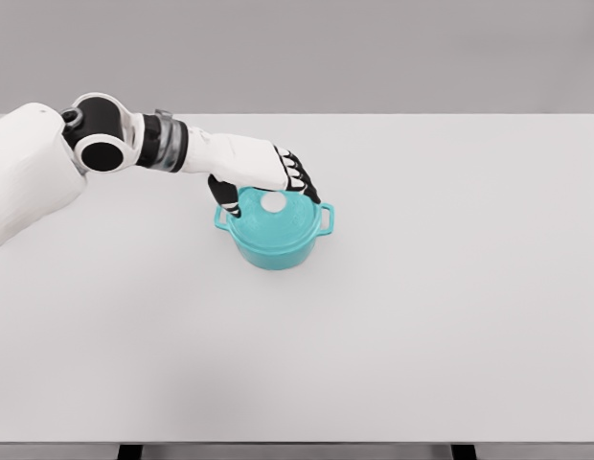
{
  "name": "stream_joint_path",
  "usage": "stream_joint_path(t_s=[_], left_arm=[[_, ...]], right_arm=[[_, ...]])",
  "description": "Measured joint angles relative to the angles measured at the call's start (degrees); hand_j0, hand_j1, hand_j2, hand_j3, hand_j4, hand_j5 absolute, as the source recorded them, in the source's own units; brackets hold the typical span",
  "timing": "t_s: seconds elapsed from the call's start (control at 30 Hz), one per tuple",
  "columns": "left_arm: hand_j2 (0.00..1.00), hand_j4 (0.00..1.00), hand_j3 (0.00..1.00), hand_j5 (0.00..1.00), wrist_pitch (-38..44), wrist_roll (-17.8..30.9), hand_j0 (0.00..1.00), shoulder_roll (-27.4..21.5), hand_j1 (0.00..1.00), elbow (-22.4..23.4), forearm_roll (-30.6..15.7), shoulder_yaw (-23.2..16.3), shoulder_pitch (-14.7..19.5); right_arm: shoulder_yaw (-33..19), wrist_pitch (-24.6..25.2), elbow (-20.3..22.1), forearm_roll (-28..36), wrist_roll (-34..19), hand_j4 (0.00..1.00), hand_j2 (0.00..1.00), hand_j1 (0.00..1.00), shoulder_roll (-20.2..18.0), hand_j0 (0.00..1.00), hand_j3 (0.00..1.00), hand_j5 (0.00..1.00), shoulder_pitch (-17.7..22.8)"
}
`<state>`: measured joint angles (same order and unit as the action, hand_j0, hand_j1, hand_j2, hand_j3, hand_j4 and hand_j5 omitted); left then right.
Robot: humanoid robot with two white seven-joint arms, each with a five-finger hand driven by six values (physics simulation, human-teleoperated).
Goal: Open the lid of the pot with left arm
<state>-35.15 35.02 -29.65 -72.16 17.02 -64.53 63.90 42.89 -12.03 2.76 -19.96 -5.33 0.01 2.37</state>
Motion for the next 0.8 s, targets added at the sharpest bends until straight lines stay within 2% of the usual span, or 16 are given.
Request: stream_joint_path(t_s=[0.33,0.47,0.8], left_arm=[[0.89,0.89,0.89,0.89,0.2,-0.1,0.89,0.2,0.89,0.2,-0.2,-0.6,-0.3],[0.84,0.84,0.84,0.84,0.2,-0.1,0.84,0.2,0.84,0.3,-0.1,-0.7,-0.3],[0.83,0.83,0.83,0.83,0.0,0.0,0.83,0.1,0.83,0.3,0.1,-0.8,0.2]], right_arm=[[0.0,0.0,0.0,0.0,0.0,1.0,1.0,1.0,0.0,1.0,1.0,1.0,0.0],[0.0,0.0,0.0,0.0,0.0,1.0,1.0,1.0,0.0,1.0,1.0,1.0,-0.1],[0.0,0.0,0.0,0.0,0.0,1.0,1.0,1.0,0.0,1.0,1.0,1.0,-0.1]])
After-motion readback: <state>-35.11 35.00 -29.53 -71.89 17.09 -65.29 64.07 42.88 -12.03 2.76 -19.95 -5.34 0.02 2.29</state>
